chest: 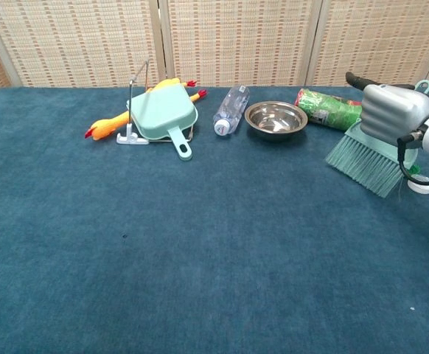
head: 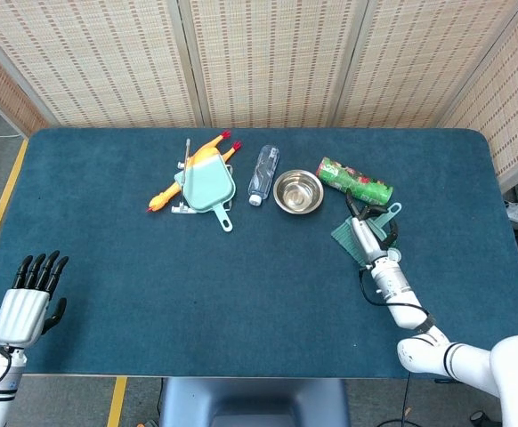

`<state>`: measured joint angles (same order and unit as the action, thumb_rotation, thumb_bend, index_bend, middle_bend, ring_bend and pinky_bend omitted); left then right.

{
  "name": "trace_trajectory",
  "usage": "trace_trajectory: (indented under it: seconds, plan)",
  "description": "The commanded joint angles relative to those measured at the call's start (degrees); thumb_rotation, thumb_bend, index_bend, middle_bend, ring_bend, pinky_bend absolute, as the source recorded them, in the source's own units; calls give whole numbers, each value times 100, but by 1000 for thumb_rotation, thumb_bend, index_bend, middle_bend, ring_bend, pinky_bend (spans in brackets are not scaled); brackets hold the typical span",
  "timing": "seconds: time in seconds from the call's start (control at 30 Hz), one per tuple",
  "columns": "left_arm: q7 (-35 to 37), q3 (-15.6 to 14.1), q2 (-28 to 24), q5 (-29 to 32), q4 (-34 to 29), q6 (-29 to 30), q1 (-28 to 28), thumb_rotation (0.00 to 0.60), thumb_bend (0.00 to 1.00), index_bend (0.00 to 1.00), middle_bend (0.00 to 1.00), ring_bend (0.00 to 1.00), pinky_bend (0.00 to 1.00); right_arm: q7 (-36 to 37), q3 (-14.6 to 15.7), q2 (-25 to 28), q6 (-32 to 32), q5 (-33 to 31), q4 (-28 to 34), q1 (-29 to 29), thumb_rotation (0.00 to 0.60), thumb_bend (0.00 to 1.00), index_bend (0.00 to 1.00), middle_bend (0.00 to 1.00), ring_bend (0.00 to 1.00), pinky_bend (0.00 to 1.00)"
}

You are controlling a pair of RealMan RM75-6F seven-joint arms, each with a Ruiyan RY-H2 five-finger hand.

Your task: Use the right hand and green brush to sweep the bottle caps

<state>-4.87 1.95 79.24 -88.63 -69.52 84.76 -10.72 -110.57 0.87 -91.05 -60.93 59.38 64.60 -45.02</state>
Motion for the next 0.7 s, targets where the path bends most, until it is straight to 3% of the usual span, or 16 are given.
trace_trajectory:
  seconds: [0.03,0.37,0.5,0.7]
  plan:
    - [15,-5,-5,10,5,-24,-2,600,451,0,0,0,51,-318,36,-90,-8,-255,-288,8,600,422,889,839,551,0]
    - [-85,-26,25,38,24,-113,-16,600,452,0,0,0,51,-127,230,166,6,-395,-569,194,600,422,889,839,551,0]
    - [-96,-36,27,20,-1,-111,-20,600,451,0,0,0,51,883,64,404,-123,-141,-240,240,600,422,889,839,551,0]
    - [-85,4,44,35,23,-69,-23,600,451,0,0,0,51,2713,-346,939,-460,1,1091,501,600,422,889,838,551,0]
